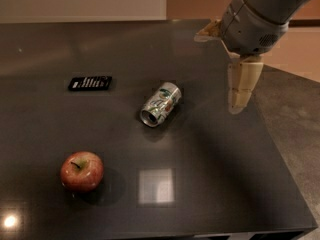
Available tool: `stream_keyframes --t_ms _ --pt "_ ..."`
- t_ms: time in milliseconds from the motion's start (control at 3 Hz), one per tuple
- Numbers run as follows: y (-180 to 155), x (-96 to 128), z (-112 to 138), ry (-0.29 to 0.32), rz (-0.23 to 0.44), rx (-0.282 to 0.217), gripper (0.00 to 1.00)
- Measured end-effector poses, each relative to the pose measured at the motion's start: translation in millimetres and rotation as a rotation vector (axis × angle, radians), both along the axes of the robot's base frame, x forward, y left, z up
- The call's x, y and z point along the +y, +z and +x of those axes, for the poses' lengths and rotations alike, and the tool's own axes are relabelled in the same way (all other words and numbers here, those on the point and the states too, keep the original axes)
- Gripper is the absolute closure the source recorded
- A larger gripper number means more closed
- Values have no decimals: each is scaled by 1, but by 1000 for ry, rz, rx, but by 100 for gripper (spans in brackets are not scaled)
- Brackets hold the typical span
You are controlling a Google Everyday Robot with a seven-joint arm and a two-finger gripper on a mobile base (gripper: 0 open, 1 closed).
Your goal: Place 7up can upright
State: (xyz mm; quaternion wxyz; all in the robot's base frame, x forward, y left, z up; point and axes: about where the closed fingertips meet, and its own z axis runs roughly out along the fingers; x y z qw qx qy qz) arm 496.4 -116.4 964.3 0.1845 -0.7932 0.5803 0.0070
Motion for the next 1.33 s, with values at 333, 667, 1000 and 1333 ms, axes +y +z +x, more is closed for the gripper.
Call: stream_keyframes --t_ms 333,667,1000,1333 --pt "-13 25 7 136 -40 -22 0" --pt "-33 52 19 264 -95 -32 0" --pt "-51 71 29 368 -132 -29 0" --pt "-69 91 34 469 -165 -16 0"
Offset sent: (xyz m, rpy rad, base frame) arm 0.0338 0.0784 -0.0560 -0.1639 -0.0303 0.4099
